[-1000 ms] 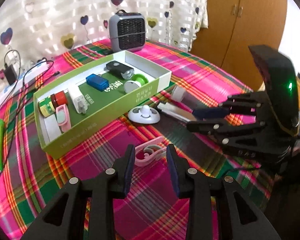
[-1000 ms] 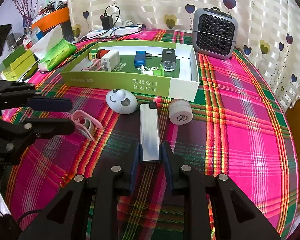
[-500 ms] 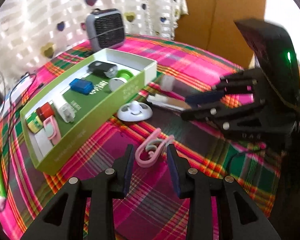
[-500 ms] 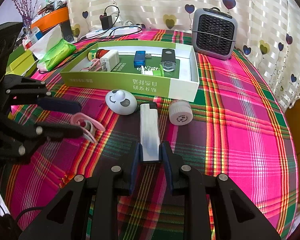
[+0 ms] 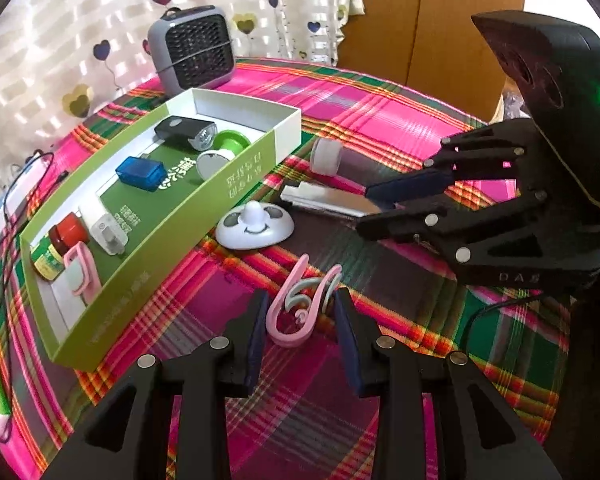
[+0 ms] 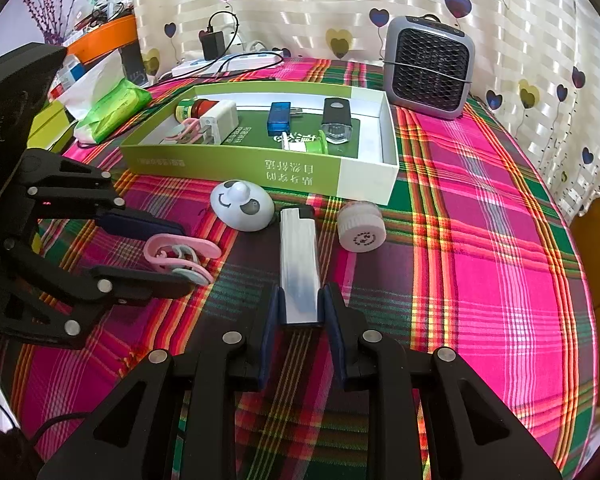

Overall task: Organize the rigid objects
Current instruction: 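Carry the pink hook piece and silver stick toward the green box with both tools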

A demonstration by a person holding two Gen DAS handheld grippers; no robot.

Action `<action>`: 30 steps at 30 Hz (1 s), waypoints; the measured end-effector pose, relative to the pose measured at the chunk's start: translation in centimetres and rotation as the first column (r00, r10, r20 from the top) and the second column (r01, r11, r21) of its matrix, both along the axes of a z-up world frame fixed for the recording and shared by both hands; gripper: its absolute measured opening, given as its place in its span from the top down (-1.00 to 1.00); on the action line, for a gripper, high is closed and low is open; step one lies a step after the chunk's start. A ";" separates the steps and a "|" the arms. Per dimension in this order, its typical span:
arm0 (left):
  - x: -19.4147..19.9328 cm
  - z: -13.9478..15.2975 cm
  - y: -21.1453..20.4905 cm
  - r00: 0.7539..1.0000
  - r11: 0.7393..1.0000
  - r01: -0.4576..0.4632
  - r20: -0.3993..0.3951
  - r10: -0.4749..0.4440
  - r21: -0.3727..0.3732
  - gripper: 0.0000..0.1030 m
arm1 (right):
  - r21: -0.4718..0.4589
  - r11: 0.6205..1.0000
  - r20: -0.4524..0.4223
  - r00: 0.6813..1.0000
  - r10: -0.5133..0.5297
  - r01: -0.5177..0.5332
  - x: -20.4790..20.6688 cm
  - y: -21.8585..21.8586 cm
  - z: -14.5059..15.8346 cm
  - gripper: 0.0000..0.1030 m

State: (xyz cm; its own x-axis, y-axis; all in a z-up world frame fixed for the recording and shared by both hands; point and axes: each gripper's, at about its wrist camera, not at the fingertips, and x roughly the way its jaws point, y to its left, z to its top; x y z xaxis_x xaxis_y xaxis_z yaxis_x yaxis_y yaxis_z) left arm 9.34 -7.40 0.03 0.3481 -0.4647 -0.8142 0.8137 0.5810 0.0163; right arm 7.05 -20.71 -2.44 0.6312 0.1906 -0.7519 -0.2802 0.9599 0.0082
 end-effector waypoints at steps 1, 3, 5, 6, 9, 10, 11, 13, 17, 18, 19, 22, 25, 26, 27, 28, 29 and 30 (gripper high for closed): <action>0.1 0.0 -0.1 1.000 1.000 -0.004 -0.003 0.004 -0.001 0.38 | 0.000 1.000 0.000 1.000 0.001 -0.001 0.0 0.0 0.0 0.52; 0.2 0.0 -0.2 1.000 1.000 -0.014 -0.006 0.014 0.001 0.38 | 0.000 1.000 0.000 1.000 0.000 0.000 0.0 0.0 0.0 0.52; 0.4 0.0 -0.3 0.999 1.000 -0.031 -0.014 0.031 -0.003 0.38 | -0.002 1.000 0.001 1.000 0.000 0.000 0.2 0.1 0.0 0.52; 0.5 0.1 -0.3 0.999 0.999 -0.040 -0.021 0.039 -0.004 0.38 | -0.005 1.000 0.001 1.000 0.001 -0.001 0.4 0.2 0.0 0.52; 0.7 0.1 -0.3 0.997 0.998 -0.062 -0.042 0.062 -0.008 0.38 | -0.013 1.000 0.001 1.000 0.003 -0.003 0.7 0.3 0.0 0.49; 0.7 0.1 -0.2 0.996 0.997 -0.073 -0.047 0.072 -0.012 0.38 | -0.013 1.000 0.000 1.000 0.003 -0.003 1.0 0.4 0.0 0.46; 0.7 0.1 -0.2 0.995 0.996 -0.085 -0.053 0.084 -0.018 0.38 | -0.011 1.000 0.000 1.000 0.002 -0.002 0.9 0.4 0.0 0.45; 0.9 0.1 -0.2 0.992 0.993 -0.114 -0.064 0.112 -0.029 0.38 | -0.011 1.000 0.000 1.000 0.003 -0.003 1.2 0.4 0.0 0.42; 1.0 0.1 0.0 0.982 0.983 -0.173 -0.084 0.168 -0.054 0.38 | -0.011 1.000 0.001 1.000 0.004 -0.004 1.4 0.5 0.0 0.41; 1.0 0.1 0.1 0.978 0.980 -0.191 -0.092 0.186 -0.061 0.38 | -0.009 1.000 0.001 1.000 0.005 -0.005 1.3 0.4 -0.1 0.41; 1.1 0.1 0.1 0.975 0.976 -0.209 -0.098 0.202 -0.066 0.38 | -0.007 1.000 0.000 1.000 0.006 -0.006 1.4 0.4 0.0 0.41; 0.8 0.1 -0.1 0.971 0.971 -0.230 -0.084 0.225 -0.059 0.38 | -0.009 1.000 0.001 1.000 0.006 -0.006 1.6 0.5 0.0 0.41; 0.3 0.0 -0.4 0.968 0.968 -0.248 -0.055 0.246 -0.046 0.39 | -0.013 1.000 0.003 1.000 0.008 -0.008 1.8 0.7 0.0 0.41; 0.3 0.0 -0.4 0.966 0.966 -0.255 -0.049 0.253 -0.046 0.39 | -0.009 1.000 0.002 1.000 0.009 -0.009 1.8 0.7 0.0 0.41; 0.2 0.0 -0.5 0.965 0.964 -0.260 -0.044 0.259 -0.045 0.39 | -0.006 1.000 0.001 1.000 0.009 -0.009 1.8 0.6 -0.1 0.41; 0.2 0.0 -0.5 0.964 0.964 -0.263 -0.040 0.262 -0.044 0.39 | -0.003 1.000 0.001 1.000 0.009 -0.009 1.8 0.6 -0.1 0.41; 0.1 0.0 -0.5 0.963 0.963 -0.267 -0.036 0.265 -0.042 0.43 | -0.003 1.000 0.001 1.000 0.009 -0.009 1.8 0.6 -0.1 0.41; 0.1 0.0 -0.5 0.961 0.961 -0.274 -0.029 0.273 -0.036 0.51 | -0.005 1.000 0.002 1.000 0.009 -0.009 1.8 0.6 -0.1 0.41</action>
